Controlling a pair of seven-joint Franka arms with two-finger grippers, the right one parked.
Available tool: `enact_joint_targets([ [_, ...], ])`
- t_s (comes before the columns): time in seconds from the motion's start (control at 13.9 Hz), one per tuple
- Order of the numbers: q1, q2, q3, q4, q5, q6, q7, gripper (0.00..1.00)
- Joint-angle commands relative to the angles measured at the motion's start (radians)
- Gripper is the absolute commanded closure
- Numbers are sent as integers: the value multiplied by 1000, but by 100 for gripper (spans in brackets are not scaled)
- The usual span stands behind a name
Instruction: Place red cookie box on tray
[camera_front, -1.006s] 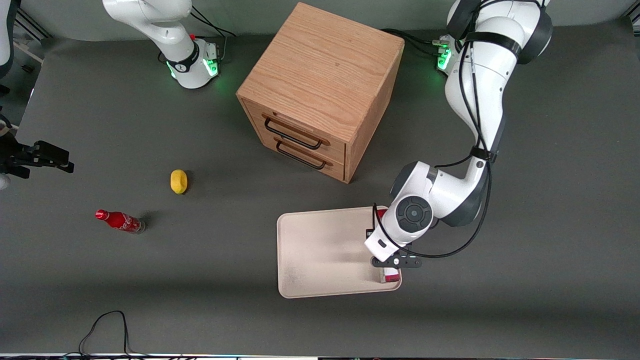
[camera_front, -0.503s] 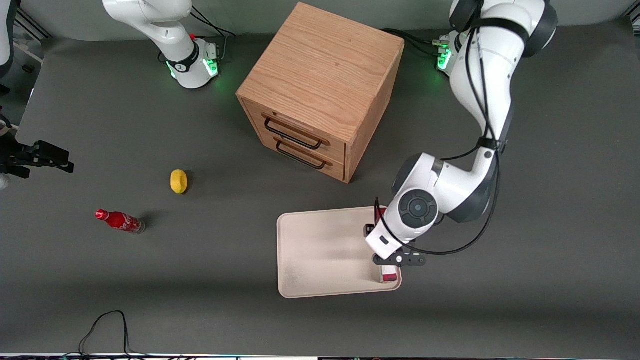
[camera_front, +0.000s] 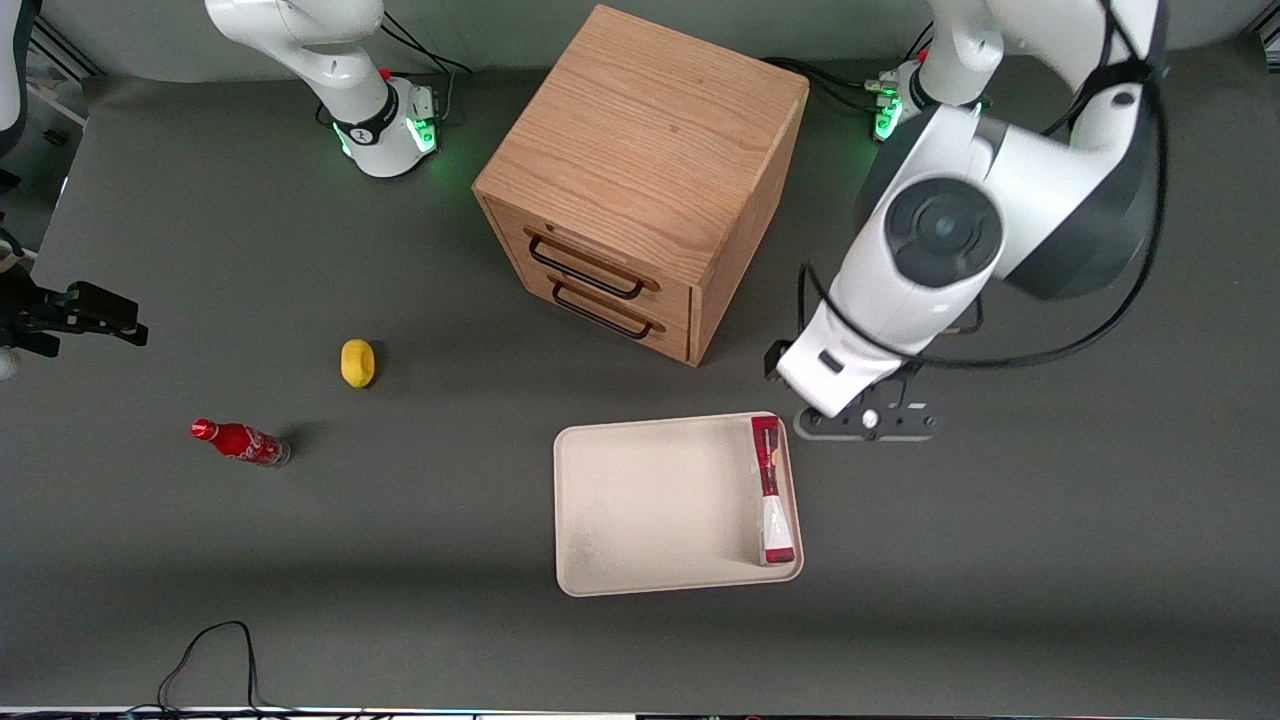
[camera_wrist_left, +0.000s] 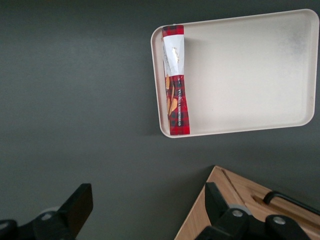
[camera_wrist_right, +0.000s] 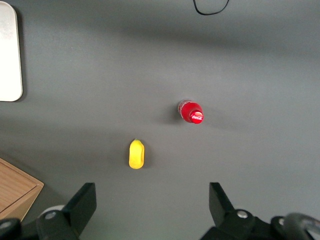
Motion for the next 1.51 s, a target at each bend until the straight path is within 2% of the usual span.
enact_joint_targets([
  [0.0, 30, -117, 10, -142, 14, -4, 4, 0],
  [0.29, 206, -340, 7, -477, 18, 149, 188, 0],
  [0.65, 407, -403, 9, -572, 4, 174, 462, 0],
  [0.79, 461, -425, 9, -592, 0, 177, 504, 0],
  [1.01, 463, -457, 19, -614, -23, 214, 504, 0],
  [1.29, 381, -498, 119, -610, -31, 214, 486, 0],
  [1.44, 381, -500, 121, -592, -36, 197, 462, 0],
])
